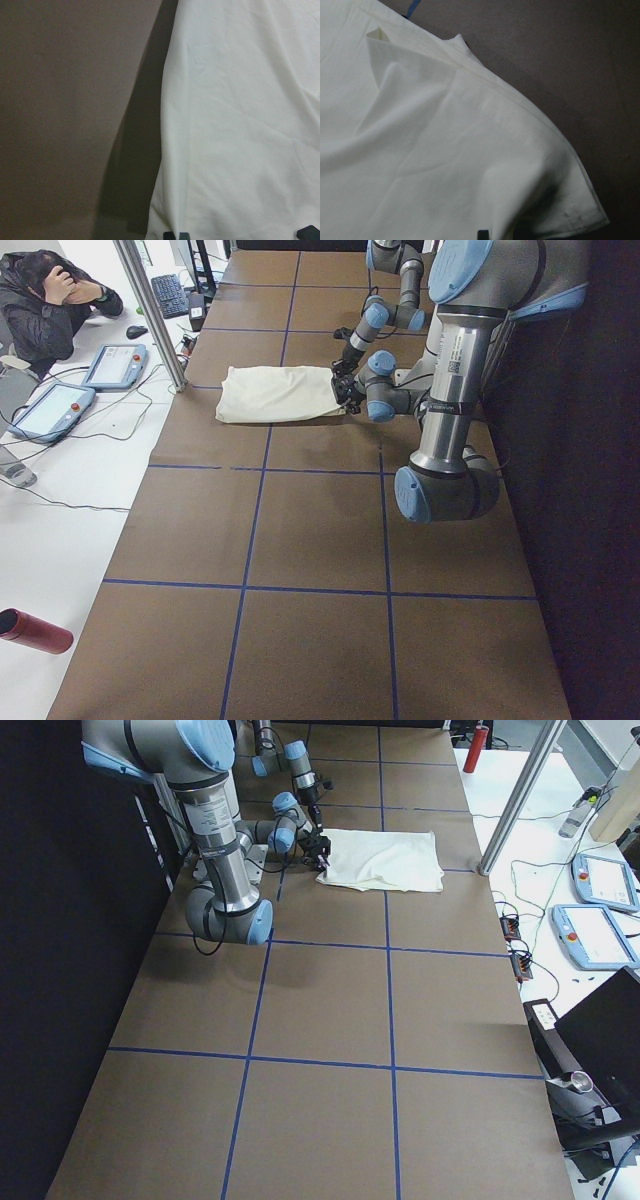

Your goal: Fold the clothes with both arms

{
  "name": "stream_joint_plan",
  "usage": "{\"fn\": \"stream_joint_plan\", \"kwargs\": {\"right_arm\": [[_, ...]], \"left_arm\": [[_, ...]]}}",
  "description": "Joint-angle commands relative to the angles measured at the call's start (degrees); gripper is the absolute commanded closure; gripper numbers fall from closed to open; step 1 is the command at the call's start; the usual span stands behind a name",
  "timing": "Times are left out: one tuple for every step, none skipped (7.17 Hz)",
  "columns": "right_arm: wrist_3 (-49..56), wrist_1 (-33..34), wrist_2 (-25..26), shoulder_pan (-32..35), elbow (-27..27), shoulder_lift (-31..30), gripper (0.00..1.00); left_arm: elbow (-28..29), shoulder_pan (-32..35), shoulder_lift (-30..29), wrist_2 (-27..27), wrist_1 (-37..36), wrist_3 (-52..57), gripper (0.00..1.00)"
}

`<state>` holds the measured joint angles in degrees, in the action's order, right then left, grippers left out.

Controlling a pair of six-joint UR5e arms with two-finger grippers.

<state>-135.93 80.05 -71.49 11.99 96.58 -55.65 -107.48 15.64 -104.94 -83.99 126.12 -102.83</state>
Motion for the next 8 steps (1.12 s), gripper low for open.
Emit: {"fn": "stream_joint_plan", "kwargs": {"right_arm": [[-1.4, 0.0, 0.5, 0.3, 0.0, 0.7, 1.0], [-1.8, 0.0, 0.5, 0.5, 0.0, 0.7, 1.0], [-1.7, 0.0, 0.5, 0.7, 0.5, 0.7, 1.0], [-1.5, 0.8, 0.2, 0.9, 4.1, 0.2, 1.0], [-1.1, 2.9, 0.0, 1.3, 10.8, -1.5, 1.0], [-1.1, 12.1, -0.7, 0.2, 20.6, -2.7, 1.0], [-1.7, 20.6, -0.8, -2.3, 28.9, -2.8, 1.0], [-1.9, 23.5, -0.8, -4.1, 31.7, -2.8, 1.0]], "left_arm": [[-0.2, 0.0, 0.0, 0.1, 0.0, 0.0, 1.0], [-0.4, 0.0, 0.1, 0.0, 0.0, 0.0, 1.0], [-1.8, 0.2, 0.3, -0.3, -0.2, 0.4, 1.0], [-8.6, 0.3, 0.5, -2.7, -7.8, 0.8, 1.0], [-16.5, 0.2, 0.1, -5.7, -18.0, 0.8, 1.0], [-22.9, 0.2, 0.0, -6.0, -24.1, 0.8, 1.0], [-27.0, 0.1, -0.1, -6.1, -29.0, 0.7, 1.0], [-28.6, 0.2, -0.1, -6.2, -30.7, 0.7, 1.0]]}}
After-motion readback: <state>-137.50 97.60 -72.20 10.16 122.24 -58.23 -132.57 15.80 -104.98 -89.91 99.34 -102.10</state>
